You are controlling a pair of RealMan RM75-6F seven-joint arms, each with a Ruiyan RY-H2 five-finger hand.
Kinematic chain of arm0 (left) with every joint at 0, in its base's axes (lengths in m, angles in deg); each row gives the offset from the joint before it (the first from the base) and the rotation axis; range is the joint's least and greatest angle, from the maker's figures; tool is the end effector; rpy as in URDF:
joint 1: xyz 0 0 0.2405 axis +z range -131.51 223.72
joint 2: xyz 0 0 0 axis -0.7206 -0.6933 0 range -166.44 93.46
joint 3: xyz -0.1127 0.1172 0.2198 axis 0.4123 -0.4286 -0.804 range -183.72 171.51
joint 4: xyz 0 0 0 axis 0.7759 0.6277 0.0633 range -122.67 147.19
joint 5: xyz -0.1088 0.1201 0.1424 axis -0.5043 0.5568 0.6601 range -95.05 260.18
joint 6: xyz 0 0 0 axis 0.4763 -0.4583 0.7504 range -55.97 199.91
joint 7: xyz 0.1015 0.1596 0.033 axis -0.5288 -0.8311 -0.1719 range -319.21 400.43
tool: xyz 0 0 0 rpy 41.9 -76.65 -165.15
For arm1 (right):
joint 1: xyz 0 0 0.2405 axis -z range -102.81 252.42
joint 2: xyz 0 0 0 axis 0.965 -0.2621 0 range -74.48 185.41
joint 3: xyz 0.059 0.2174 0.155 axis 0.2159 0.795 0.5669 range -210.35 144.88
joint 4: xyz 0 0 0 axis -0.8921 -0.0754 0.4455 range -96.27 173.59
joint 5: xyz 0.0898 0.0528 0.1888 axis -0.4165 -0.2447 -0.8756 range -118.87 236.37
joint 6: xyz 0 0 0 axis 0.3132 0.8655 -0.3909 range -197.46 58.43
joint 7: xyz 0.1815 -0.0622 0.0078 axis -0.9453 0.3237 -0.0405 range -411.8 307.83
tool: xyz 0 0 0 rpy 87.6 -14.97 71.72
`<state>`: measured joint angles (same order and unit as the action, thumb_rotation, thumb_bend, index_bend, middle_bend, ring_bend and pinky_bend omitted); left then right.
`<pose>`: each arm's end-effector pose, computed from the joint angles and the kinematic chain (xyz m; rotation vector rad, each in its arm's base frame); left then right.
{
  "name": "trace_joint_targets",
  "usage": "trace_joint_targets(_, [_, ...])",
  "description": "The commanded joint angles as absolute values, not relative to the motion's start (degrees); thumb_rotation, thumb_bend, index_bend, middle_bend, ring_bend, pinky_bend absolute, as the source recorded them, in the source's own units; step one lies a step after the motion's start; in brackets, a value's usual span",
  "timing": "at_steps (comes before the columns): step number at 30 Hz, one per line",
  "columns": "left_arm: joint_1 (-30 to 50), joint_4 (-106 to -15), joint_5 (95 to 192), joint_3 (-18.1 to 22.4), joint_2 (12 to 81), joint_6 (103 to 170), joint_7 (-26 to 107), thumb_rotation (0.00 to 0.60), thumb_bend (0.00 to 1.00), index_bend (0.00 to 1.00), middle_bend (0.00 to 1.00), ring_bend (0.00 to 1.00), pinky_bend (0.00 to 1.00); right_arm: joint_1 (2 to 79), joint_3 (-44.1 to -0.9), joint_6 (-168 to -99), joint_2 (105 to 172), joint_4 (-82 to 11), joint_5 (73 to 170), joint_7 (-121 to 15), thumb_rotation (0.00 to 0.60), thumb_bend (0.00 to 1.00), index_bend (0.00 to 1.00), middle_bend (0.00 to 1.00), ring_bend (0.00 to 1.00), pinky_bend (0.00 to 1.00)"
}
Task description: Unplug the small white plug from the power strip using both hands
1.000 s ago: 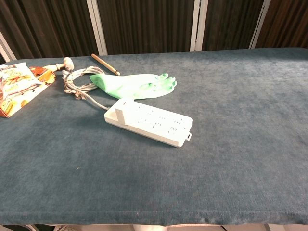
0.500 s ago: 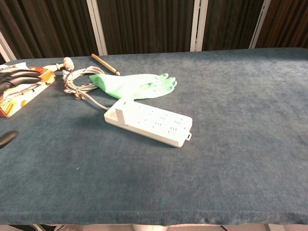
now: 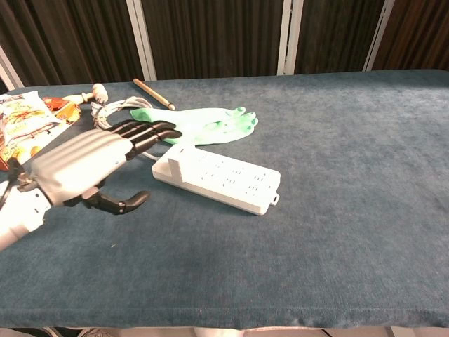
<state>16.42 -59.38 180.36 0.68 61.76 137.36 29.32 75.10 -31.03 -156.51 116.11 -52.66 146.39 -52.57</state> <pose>-0.1608 0.3286 -0.0717 -1.9793 -0.6358 -1.1300 -0.3496 -0.1964 0.1841 1.3714 -0.8837 0.8112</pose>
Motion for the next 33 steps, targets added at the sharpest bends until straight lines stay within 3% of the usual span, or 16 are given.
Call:
trace_joint_targets(1, [13.0, -52.0, 176.7, 3.6, 69.2, 135.3, 22.6, 0.6, 0.4, 0.0, 0.0, 0.0, 0.06, 75.1, -31.0, -156.4, 116.1, -52.7, 146.2, -52.7, 0.6, 0.15, 0.0, 0.0, 0.0, 0.0])
trace_joint_targets(8, [9.8, -45.0, 173.2, 5.0, 74.0, 133.2, 17.9, 0.6, 0.4, 0.0, 0.0, 0.0, 0.06, 74.8, -31.5, -155.8, 115.4, -52.9, 147.0, -54.1, 0.6, 0.15, 0.0, 0.0, 0.0, 0.0])
trace_joint_targets(33, [6.0, -39.2, 165.3, 5.3, 78.3, 131.0, 18.4, 0.6, 0.4, 0.0, 0.0, 0.0, 0.07, 75.0, -31.5, -156.2, 115.1, -52.5, 146.7, -55.4, 0.6, 0.15, 0.0, 0.0, 0.0, 0.0])
